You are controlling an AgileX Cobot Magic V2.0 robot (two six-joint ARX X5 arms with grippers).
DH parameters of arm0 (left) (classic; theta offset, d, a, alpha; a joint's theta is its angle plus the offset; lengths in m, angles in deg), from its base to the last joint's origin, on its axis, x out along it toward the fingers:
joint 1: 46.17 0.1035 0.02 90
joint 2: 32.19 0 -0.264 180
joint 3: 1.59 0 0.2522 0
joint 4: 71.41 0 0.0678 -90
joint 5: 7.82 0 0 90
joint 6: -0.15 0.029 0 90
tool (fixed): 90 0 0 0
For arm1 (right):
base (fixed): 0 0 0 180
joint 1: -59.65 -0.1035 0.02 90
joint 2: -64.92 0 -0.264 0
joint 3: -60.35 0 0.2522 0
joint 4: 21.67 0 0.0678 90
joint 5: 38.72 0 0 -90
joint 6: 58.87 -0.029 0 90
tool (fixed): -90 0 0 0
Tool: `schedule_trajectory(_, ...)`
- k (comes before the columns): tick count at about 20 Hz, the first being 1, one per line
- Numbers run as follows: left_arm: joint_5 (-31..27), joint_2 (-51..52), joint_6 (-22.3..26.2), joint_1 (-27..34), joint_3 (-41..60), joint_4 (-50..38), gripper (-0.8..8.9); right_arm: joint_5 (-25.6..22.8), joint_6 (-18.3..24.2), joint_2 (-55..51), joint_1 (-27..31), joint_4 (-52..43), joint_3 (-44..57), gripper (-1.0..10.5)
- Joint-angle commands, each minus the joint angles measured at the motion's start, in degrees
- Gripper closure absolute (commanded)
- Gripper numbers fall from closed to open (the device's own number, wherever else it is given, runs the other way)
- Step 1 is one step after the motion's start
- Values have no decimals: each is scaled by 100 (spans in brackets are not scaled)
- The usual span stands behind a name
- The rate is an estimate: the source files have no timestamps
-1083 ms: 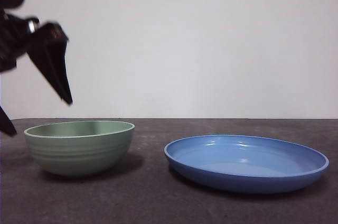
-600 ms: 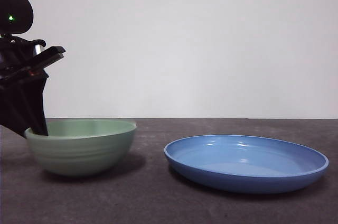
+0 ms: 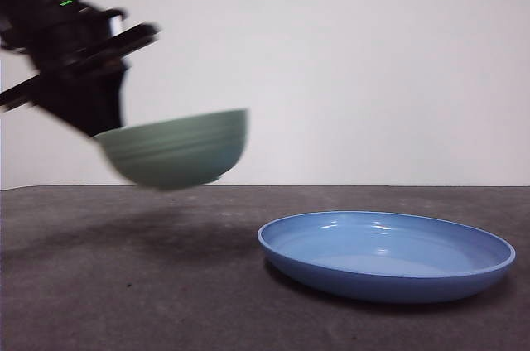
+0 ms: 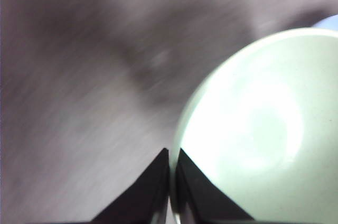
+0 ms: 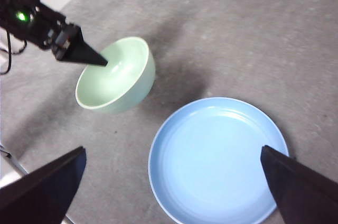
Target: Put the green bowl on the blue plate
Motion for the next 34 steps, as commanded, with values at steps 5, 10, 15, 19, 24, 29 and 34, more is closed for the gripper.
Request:
schedule_trajectory(5,-317,-1508,-98,-1200,-1840,411,804,-63,66,-444,-22,234,-90,321)
schedule_trajectory(10,-378,-2601,-72,-1976,-2815,575,804,-177,63,-656,-22,232,-90,321)
schedule_trajectory(15,-682,-3119,35,-2350,-3115,557,804,-173,55,-651,-24,236,-90,321)
schedule_trajectory(19,-680,-3145,122,-2358,-3115,577,803,-173,15,-649,-24,236,-90,321)
schedule_trajectory(24,-647,-3143,94,-2356,-3147,546,473,-173,15,-649,-24,236,-90,321)
schedule_trajectory(29,-627,-3143,243,-2356,-4006,1414,262,-173,15,-647,-24,236,-90,321)
schedule_trajectory(34,-627,-3021,673,-2352,-5466,3121,98,-173,7,-647,-24,238,-90,321)
